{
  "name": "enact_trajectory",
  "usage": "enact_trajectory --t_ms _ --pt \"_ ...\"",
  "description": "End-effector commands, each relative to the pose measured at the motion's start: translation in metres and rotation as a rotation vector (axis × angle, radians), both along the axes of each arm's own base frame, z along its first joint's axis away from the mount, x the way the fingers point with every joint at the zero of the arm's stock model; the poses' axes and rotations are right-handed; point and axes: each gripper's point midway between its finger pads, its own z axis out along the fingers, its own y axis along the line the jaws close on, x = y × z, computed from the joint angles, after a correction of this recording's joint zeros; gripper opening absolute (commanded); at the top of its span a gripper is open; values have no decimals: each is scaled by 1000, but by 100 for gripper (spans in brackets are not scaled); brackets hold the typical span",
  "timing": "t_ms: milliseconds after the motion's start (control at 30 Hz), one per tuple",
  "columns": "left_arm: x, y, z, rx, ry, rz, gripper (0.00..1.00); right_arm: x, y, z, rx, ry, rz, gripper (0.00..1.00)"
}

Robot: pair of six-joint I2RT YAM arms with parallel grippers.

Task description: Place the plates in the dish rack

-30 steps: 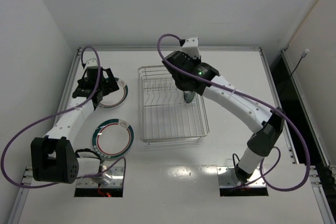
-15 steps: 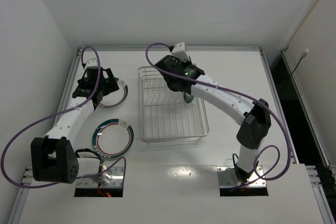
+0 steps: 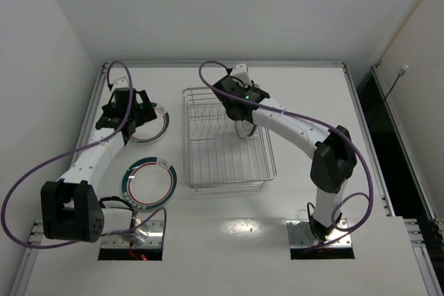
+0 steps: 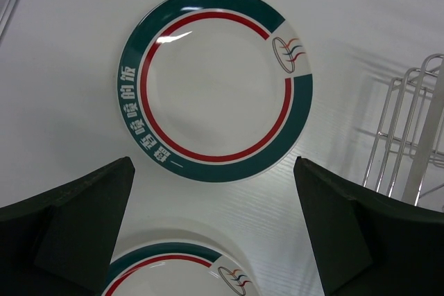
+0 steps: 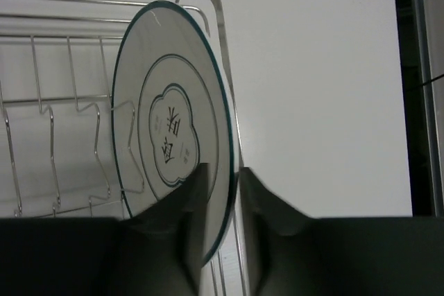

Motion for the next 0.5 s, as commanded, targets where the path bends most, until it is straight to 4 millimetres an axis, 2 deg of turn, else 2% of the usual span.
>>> enact_trajectory --t_ms 0,67,100,200,233,300,333,367,400,433,467 --pt "5 -2 2 -17 -14 -3 100 8 13 8 130 -7 30 27" --pt "5 -2 2 -8 -11 -10 100 6 15 16 154 -3 33 36" --pt "5 -2 2 -8 -11 -10 100 2 12 26 168 -10 26 42" --pt "-1 3 -2 -12 10 40 100 -2 2 44 191 -34 -5 43" --pt "-5 11 2 2 -1 88 100 -6 -2 61 219 -64 -2 43" --pt "-9 14 12 9 -23 99 100 -12 -1 85 276 -133 21 45" --pt "-8 14 11 -2 -23 96 100 -11 2 81 278 -128 34 45" --pt "-11 15 18 -24 -39 88 100 -16 1 94 321 -158 48 45" --pt "-20 27 6 -49 -17 111 100 -20 4 88 342 -142 72 45" --pt "-24 25 1 -106 -13 91 100 -20 6 94 370 -167 89 46" --pt "-33 33 -6 -113 7 117 100 -22 7 91 377 -164 96 46"
